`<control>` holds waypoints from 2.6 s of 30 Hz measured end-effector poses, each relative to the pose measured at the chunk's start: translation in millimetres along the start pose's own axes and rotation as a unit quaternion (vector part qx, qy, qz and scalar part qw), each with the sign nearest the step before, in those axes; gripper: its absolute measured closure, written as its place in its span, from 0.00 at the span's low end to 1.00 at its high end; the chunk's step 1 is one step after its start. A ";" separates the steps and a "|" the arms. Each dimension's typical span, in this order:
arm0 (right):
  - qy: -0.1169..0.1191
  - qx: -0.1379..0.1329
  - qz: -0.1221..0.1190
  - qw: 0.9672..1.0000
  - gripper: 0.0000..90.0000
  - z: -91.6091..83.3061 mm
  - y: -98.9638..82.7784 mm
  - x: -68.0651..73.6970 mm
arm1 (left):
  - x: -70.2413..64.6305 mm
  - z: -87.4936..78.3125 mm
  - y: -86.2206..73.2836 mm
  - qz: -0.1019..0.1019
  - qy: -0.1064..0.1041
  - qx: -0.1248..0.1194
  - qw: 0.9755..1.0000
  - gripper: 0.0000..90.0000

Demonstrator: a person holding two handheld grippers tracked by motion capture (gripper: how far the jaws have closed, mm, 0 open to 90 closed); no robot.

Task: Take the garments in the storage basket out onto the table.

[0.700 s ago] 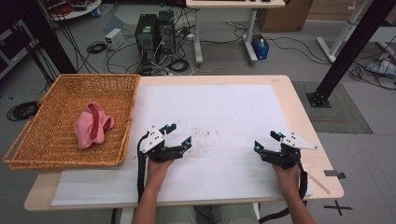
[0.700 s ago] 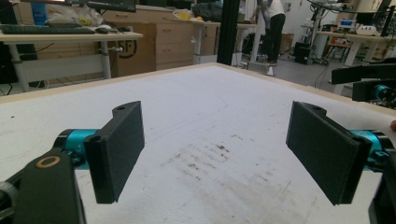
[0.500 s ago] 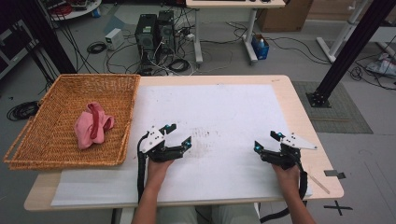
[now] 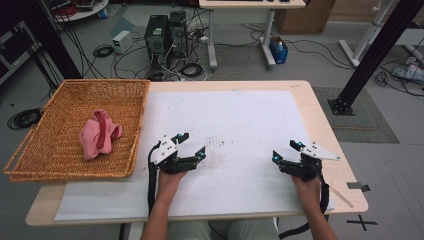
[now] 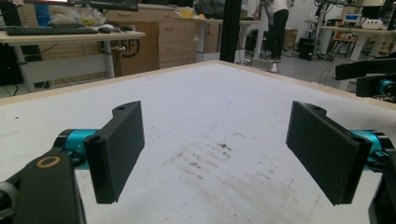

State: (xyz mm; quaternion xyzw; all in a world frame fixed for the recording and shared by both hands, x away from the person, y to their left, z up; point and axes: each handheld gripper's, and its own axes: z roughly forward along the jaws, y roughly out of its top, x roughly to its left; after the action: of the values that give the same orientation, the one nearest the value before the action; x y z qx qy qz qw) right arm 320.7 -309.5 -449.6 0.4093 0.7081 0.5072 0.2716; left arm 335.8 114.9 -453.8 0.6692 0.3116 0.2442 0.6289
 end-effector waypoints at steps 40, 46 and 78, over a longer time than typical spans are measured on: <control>-0.003 0.004 -0.005 1.000 0.21 0.3 0.2 2.5 | 80.0 -136.5 157.6 0.040 0.118 -0.048 0.991 0.21; -0.004 0.006 -0.012 1.000 0.21 1.1 0.5 2.2 | 117.5 -159.5 145.0 0.017 0.174 0.008 0.985 0.21; -0.007 0.014 -0.011 1.000 0.21 2.7 1.1 2.5 | 219.3 -121.4 43.4 -0.144 0.329 0.331 0.873 0.18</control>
State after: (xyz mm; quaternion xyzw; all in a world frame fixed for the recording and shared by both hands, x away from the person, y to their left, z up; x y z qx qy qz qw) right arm 321.9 -305.9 -449.4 0.4088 0.7180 0.4913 0.2758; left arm 403.9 356.7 -414.0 0.6668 0.6557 0.2399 0.2604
